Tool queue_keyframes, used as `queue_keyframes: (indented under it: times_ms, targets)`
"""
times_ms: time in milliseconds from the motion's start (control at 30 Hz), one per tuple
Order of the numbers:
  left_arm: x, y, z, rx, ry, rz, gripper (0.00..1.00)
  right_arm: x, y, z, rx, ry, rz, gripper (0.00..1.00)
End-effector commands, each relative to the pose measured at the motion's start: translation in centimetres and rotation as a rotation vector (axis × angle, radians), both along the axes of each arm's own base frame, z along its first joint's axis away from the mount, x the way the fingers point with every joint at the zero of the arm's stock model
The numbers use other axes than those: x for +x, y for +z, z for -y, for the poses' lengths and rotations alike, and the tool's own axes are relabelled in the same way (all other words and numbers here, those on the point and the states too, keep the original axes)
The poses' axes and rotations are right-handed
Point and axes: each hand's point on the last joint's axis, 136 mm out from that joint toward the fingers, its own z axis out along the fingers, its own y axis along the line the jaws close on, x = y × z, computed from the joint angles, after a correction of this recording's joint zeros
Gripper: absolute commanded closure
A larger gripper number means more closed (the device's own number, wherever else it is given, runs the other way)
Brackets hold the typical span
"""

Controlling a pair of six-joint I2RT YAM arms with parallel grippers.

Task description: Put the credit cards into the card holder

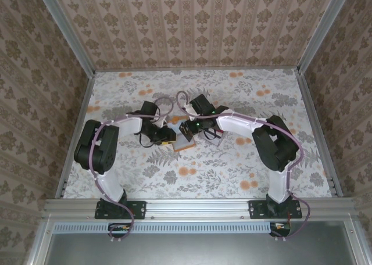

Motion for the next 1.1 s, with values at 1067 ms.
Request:
queue_keyframes:
  times_ms: [1067]
  targets:
    - [5.1,9.6,-1.3,-0.021,0.122,0.222,0.63,0.2,1.3,1.6,0.008,-0.009,-0.046,1.0]
